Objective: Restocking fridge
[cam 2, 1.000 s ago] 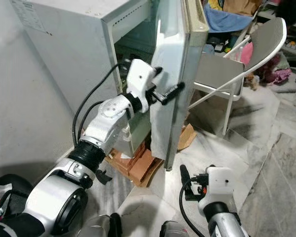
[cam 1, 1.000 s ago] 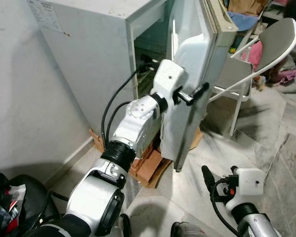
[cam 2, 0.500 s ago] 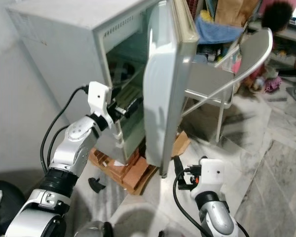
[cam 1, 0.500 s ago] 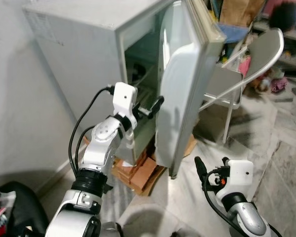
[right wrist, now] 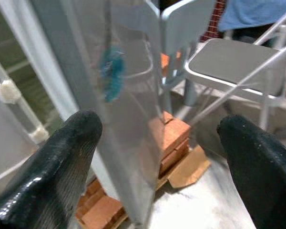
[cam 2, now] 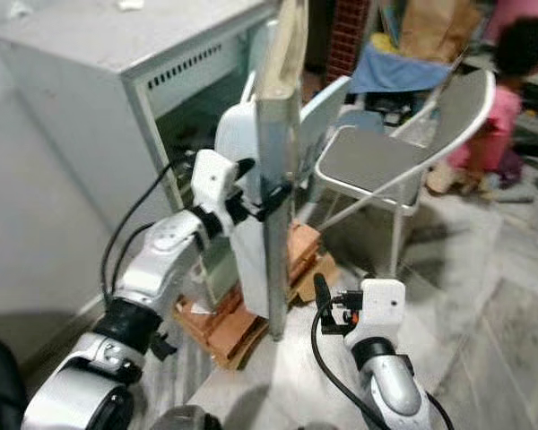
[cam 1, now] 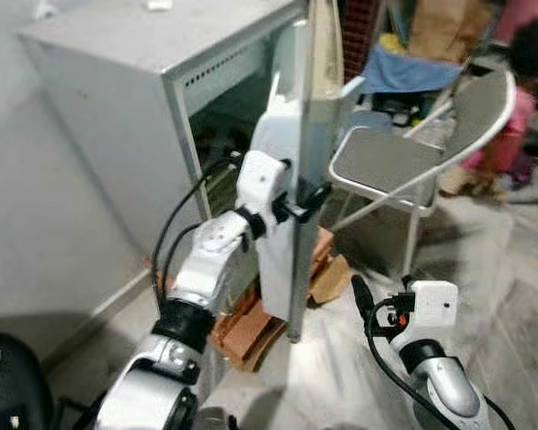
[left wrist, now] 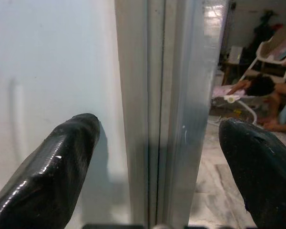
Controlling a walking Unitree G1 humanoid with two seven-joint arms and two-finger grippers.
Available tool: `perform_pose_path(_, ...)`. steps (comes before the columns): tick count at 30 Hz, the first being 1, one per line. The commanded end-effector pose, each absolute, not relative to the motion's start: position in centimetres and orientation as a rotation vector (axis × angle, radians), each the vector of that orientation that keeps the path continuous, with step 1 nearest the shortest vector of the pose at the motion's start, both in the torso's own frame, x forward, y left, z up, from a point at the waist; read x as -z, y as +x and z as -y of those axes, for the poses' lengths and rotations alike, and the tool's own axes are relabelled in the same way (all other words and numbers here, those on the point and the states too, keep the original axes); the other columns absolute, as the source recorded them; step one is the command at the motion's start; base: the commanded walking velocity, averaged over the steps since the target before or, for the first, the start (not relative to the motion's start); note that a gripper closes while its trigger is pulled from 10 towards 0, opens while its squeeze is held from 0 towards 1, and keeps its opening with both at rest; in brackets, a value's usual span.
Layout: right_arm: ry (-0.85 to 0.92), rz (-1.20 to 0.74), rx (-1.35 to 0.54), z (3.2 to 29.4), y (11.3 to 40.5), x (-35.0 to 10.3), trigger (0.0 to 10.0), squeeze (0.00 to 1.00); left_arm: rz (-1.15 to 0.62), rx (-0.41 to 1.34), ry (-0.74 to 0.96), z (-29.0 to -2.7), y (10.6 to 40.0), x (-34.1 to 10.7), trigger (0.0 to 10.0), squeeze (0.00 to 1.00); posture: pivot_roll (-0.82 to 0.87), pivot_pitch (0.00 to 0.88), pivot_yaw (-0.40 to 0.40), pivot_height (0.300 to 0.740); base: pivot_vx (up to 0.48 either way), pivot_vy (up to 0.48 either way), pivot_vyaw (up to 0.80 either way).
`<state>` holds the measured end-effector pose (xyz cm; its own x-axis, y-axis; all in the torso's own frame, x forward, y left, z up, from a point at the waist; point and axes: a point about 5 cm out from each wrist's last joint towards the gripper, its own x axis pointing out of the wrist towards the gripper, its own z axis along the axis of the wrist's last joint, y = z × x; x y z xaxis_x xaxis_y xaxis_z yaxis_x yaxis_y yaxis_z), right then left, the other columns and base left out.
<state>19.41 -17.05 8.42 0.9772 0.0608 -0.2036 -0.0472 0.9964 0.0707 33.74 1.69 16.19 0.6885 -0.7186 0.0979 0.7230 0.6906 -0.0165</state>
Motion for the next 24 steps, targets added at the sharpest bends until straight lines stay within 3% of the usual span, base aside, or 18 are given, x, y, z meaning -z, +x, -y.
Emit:
perform_pose_path(1,0.054,-0.204,-0.038,17.4,19.3,-8.6,10.0,0.00,0.102,0.864,-0.033,0.5,33.8,-17.7,10.0,0.00,-0.06,0.055,0.039,0.740,0.435,0.000,0.00)
perform_pose_path(4,0.054,-0.204,-0.038,17.4,19.4,-8.5,10.0,0.00,0.118,0.910,-0.040,1.7,33.3,-18.1,10.0,0.00,-0.06,0.054,0.038,0.740,0.435,0.000,0.00)
perform_pose_path(7,0.054,-0.202,-0.042,17.1,19.6,-8.5,10.0,0.00,0.162,1.040,-0.033,4.9,31.5,-18.9,10.0,0.00,-0.06,0.050,0.040,0.740,0.430,0.000,0.00)
perform_pose_path(12,0.055,-0.198,-0.037,16.9,19.6,-8.6,10.0,0.00,0.165,1.081,-0.035,5.7,30.7,-18.6,10.0,0.00,-0.06,0.048,0.046,0.740,0.391,0.000,0.00)
perform_pose_path(15,0.057,-0.197,-0.034,16.8,19.6,-8.6,10.0,0.00,0.154,1.026,-0.056,4.7,31.3,-18.4,10.0,0.00,-0.06,0.048,0.049,0.740,0.187,0.000,0.00)
perform_pose_path(20,0.062,-0.201,-0.031,16.8,19.7,-8.5,10.0,0.00,0.183,0.774,-0.071,-0.3,33.2,-18.5,10.0,0.00,-0.04,0.047,0.047,0.740,0.000,0.000,0.00)
perform_pose_path(24,0.063,-0.208,-0.030,16.9,19.8,-8.4,10.0,0.00,0.185,0.723,-0.074,-2.0,33.3,-18.5,10.0,0.00,-0.03,0.046,0.045,0.740,0.000,0.000,-0.11)
